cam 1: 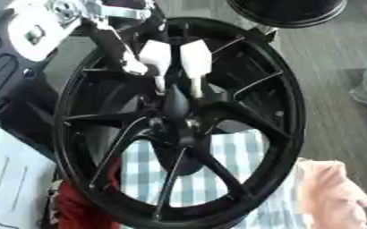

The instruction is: Pull the pin out of the wheel hub.

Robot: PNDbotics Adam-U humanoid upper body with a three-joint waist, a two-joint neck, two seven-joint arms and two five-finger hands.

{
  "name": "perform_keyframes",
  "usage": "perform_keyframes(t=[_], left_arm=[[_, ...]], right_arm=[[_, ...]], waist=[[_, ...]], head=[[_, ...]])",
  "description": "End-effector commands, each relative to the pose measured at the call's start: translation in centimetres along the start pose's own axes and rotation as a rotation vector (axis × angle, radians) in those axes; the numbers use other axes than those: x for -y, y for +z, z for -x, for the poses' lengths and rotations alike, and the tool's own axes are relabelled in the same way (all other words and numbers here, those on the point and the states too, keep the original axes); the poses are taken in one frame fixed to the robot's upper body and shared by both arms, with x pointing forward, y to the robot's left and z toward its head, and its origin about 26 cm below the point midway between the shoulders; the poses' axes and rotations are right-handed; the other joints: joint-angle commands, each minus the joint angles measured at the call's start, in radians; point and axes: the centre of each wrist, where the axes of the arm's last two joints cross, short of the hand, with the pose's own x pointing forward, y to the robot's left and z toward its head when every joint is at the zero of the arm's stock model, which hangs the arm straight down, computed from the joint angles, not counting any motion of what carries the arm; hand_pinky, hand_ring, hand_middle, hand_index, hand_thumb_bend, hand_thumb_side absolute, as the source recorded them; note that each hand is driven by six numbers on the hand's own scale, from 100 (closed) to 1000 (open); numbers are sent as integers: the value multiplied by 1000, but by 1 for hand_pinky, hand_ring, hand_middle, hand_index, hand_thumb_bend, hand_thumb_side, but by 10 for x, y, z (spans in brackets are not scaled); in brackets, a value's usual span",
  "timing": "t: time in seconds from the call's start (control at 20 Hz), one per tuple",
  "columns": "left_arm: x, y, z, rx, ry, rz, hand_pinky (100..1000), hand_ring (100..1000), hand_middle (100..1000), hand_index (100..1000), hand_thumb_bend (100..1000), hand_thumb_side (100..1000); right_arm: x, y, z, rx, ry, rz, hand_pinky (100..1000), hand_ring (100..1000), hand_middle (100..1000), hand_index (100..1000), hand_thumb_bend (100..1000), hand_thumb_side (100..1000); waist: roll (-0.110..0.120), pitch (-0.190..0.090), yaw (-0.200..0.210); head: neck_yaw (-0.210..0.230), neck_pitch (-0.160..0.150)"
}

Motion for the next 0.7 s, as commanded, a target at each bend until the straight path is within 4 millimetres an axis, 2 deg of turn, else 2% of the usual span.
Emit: perform_keyframes(t=[0.05, 0.35, 0.5, 0.55, 0.6, 0.65, 0.7], left_arm=[[-11, 11, 0, 113, -162, 187, 742, 629, 553, 615, 326, 332], [-14, 17, 1, 83, -176, 188, 677, 584, 517, 563, 302, 198], [-19, 19, 1, 74, -177, 174, 628, 549, 486, 527, 251, 100], [-21, 21, 0, 70, -176, 165, 617, 539, 477, 516, 240, 100], [-22, 21, -1, 68, -173, 158, 599, 523, 463, 498, 160, 119], [-25, 22, -2, 68, -170, 149, 593, 517, 456, 490, 222, 100], [-27, 24, -3, 67, -169, 140, 584, 508, 447, 478, 241, 100]], right_arm=[[4, -5, -8, 25, 17, -3, 717, 705, 689, 913, 100, 690], [4, -5, -7, 24, 19, -3, 717, 705, 689, 912, 100, 691], [4, -5, -7, 22, 20, -5, 718, 705, 689, 912, 100, 695], [4, -5, -7, 22, 21, -6, 718, 705, 690, 912, 100, 696], [4, -4, -7, 21, 21, -8, 718, 705, 690, 912, 100, 697], [4, -4, -7, 21, 21, -9, 718, 705, 690, 912, 100, 697], [4, -4, -7, 21, 21, -9, 718, 705, 690, 912, 100, 697]], waist=[[-5, -17, 0], [-4, -18, 2], [-4, -18, 3], [-4, -18, 3], [-4, -18, 3], [-4, -18, 3], [-4, -18, 3]], head=[[2, 6], [4, 8], [5, 9], [5, 10], [5, 10], [5, 10], [5, 11]])
